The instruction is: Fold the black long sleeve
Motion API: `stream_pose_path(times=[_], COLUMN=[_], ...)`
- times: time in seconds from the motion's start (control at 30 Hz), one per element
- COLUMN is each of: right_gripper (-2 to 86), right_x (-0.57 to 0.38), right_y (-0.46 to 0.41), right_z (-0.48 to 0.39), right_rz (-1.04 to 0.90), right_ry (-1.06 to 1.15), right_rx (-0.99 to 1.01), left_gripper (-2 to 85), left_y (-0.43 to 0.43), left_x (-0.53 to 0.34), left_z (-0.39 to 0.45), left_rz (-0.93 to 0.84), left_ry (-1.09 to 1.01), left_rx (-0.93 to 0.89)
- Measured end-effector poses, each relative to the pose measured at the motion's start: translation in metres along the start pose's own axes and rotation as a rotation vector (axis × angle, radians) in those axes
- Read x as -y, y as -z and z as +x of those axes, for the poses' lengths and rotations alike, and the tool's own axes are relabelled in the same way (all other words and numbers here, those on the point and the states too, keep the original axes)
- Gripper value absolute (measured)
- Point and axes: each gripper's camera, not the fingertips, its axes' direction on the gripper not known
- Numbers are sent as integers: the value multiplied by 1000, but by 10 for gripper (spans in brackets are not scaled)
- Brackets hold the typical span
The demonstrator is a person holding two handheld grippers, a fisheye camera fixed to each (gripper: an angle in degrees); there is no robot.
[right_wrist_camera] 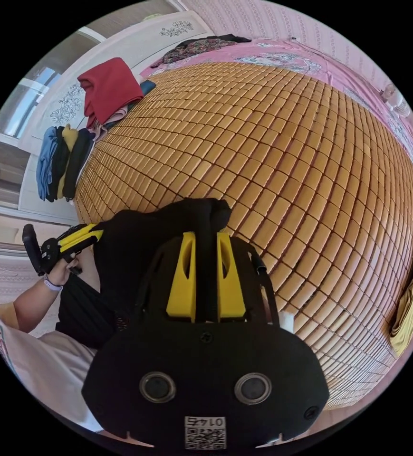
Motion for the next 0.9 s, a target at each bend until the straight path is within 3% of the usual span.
stream_pose_path(times=[0.17,0.5,0.7,0.9], right_gripper=[59,56,52,52], right_x=[-47,-96,-43,86], right_y=[59,125,167,227], right_z=[-5,-21,-63,-153], right_rz=[239,350,352,351], right_ry=[52,144,359,741], right_rx=[144,150,98,24], left_gripper=[11,-5,-7,-4], left_y=[18,125,153,184], left_x=[-13,-73,-89,-78], left_z=[8,27,18,-28], left_rz=[25,291,430,647], left_ry=[-59,-89,-1,85], left_rx=[26,-133,-148,-107])
